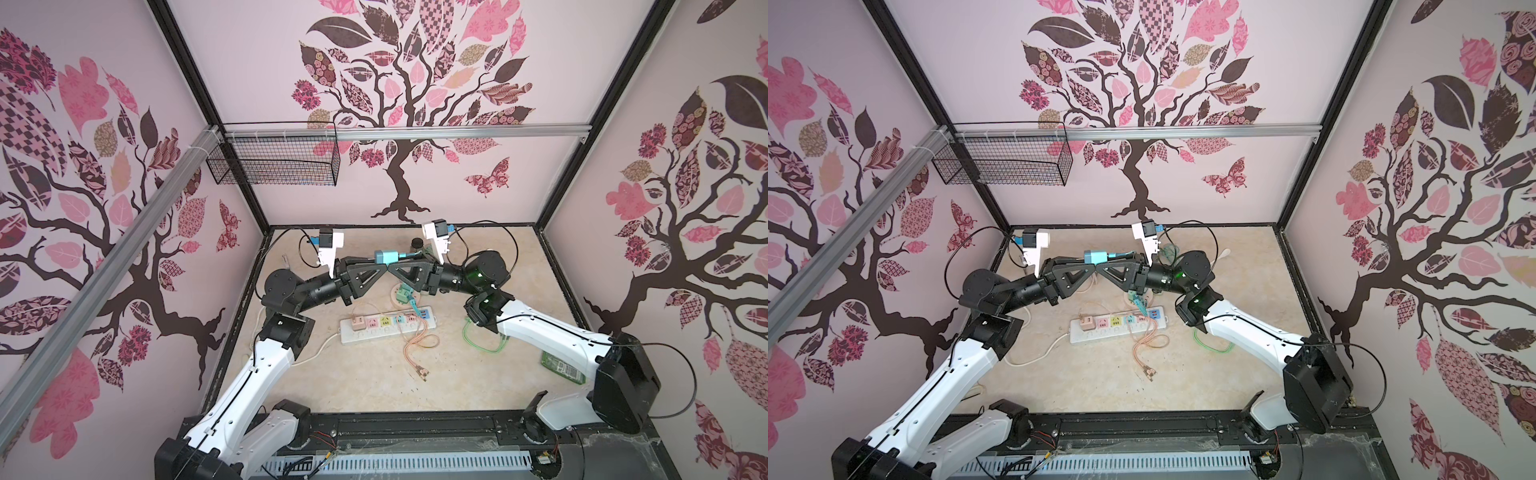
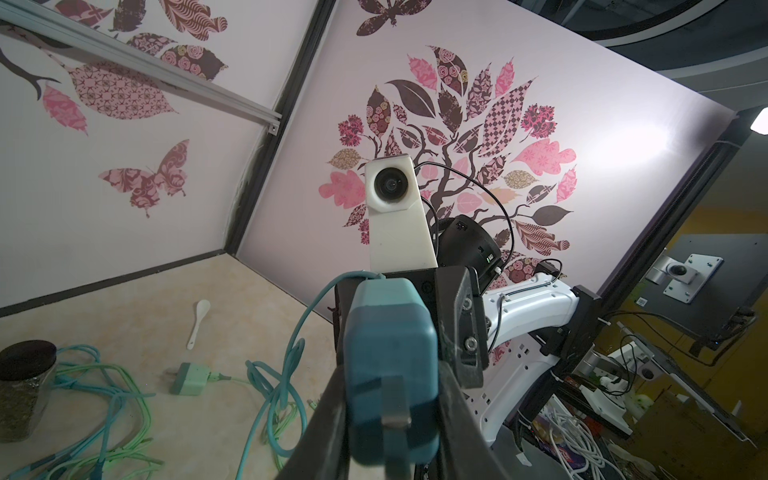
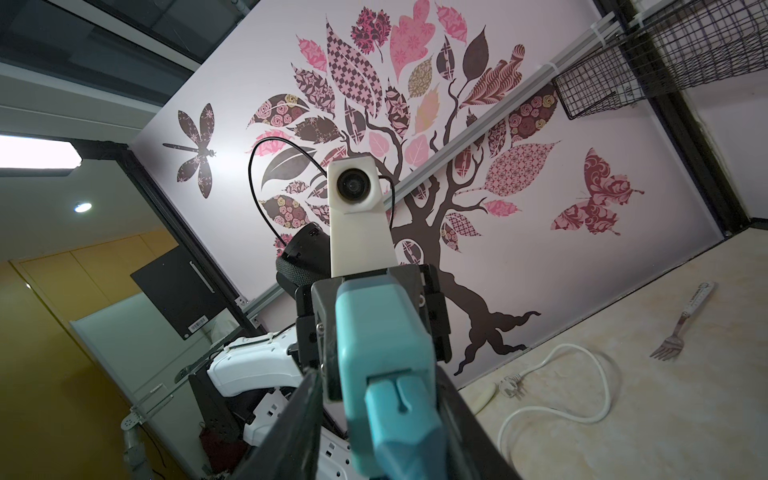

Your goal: Insert the plug

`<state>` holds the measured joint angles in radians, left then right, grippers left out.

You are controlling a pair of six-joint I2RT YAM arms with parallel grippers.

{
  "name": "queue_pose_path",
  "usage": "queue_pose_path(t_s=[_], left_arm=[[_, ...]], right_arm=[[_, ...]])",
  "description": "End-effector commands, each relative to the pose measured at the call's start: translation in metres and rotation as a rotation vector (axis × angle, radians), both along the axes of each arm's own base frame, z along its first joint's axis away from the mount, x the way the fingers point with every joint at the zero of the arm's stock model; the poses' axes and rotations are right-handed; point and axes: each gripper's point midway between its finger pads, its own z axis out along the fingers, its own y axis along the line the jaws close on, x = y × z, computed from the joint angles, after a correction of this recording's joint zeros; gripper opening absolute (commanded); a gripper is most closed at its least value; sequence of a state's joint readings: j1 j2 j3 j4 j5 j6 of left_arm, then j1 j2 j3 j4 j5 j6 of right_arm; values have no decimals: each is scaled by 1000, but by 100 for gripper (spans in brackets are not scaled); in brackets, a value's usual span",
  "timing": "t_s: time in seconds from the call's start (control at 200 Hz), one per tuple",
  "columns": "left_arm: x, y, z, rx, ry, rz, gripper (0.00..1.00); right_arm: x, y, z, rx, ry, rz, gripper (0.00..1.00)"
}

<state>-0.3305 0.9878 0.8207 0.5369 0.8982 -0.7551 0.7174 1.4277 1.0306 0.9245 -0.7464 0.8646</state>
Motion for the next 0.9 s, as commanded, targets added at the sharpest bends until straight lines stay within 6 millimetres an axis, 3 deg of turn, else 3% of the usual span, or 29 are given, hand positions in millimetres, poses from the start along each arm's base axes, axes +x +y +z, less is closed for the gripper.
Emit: queue_pose_path(t_s=[0.0, 0.59, 0.845, 0.895], left_arm=[[-5, 0, -2, -4, -19, -6, 0], [-7, -2, -5, -9, -16, -5, 0], [-6, -2, -6, -8, -11, -1, 0], [-6, -2, -7, -4, -9, -1, 7]], right_arm=[[-6, -2, 36, 81, -81, -1, 41], [-11, -6, 47, 115, -105, -9, 37], [-13, -9, 51, 129, -115, -14, 25], [-13, -10, 51, 129, -117, -20, 23]])
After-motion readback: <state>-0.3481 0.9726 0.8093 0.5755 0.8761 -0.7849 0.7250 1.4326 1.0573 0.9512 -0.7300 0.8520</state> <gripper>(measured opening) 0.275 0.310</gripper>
